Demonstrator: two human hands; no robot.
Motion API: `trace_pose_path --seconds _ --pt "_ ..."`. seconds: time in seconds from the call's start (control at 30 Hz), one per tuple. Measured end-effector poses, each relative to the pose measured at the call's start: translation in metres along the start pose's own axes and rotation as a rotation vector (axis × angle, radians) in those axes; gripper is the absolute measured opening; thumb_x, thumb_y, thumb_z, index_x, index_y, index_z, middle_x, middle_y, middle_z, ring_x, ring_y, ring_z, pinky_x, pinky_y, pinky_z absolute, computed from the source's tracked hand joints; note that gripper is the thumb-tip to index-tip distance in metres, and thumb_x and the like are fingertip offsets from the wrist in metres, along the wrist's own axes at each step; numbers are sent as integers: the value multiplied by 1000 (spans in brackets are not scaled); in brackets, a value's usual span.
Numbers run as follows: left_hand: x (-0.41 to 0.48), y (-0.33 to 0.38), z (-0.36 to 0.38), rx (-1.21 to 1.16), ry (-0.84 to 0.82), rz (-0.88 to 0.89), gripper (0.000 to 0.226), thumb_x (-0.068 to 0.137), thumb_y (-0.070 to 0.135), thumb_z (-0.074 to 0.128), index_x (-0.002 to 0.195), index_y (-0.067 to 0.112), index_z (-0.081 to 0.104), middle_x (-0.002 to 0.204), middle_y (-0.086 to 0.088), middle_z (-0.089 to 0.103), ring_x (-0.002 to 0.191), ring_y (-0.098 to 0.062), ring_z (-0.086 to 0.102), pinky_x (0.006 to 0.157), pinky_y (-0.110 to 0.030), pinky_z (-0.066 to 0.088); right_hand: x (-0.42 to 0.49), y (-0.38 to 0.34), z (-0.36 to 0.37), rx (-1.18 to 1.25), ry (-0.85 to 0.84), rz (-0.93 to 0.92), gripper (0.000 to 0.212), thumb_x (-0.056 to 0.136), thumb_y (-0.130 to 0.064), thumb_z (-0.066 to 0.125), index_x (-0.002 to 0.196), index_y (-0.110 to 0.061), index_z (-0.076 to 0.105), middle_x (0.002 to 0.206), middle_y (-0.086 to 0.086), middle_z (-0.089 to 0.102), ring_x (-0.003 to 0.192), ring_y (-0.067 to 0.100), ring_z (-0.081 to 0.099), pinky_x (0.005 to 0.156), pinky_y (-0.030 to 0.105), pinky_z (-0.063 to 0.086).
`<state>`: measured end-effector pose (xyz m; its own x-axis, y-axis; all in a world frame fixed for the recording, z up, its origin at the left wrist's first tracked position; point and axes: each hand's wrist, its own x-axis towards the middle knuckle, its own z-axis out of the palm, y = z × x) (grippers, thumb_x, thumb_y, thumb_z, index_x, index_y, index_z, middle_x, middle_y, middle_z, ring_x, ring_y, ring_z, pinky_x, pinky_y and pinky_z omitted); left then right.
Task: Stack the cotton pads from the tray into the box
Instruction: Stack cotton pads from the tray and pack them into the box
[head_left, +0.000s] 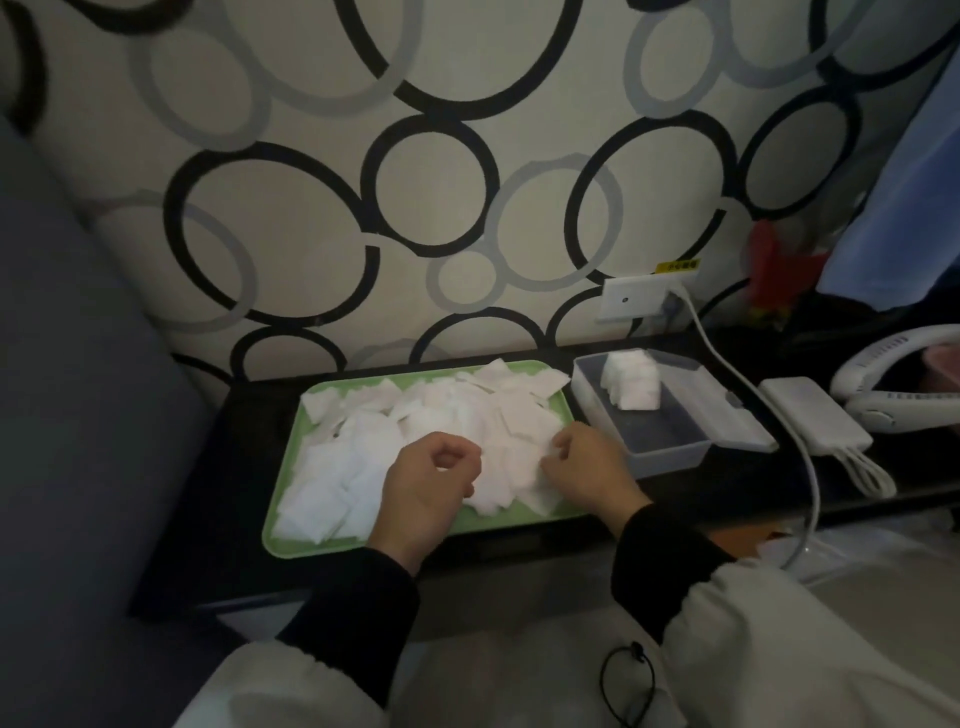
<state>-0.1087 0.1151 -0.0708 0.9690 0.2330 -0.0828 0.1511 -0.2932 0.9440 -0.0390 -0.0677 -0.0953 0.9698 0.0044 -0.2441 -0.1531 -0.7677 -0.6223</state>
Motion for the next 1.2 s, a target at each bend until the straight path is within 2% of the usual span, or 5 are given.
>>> trace_pose_path --seconds 0.2,0.47,0.67,0.9,1.2 --pt "-3 -2 -8 23 -39 41 8 89 20 69 85 26 72 86 3 71 66 -11 69 62 -24 46 1 -11 12 -92 38 1 72 79 -43 76 135 -11 44 133 8 57 120 26 56 93 34 47" --pt "16 -9 -28 37 -17 49 11 88 18 69 85 28 72 86 5 71 66 -9 68 62 -24 45 14 -19 4 100 38 -84 22 79 -20 79 93 -9 66 86 -1 63 87 19 62 81 36 53" --pt "28 -14 -28 71 -4 70 13 82 23 78 91 29 71 91 11 71 77 -7 64 69 -19 47 5 -30 -11 316 -18 -308 5 85 -16 75 88 -16 71 90 -3 72 84 12 66 62 10 47" --pt "27 -5 -22 -111 -182 149 38 79 20 83 114 27 69 103 7 75 96 -9 70 84 -27 58 -13 -51 -15 547 -199 -486 15 81 -4 77 95 -6 74 90 10 75 75 16 66 63 21 52" --pt "25 -2 -22 -271 -18 -33 11 90 15 72 101 16 70 93 -7 75 78 -20 75 66 -31 61 12 -31 -6 488 192 -182 11 97 -21 57 91 -20 66 94 -2 68 83 17 66 63 22 51"
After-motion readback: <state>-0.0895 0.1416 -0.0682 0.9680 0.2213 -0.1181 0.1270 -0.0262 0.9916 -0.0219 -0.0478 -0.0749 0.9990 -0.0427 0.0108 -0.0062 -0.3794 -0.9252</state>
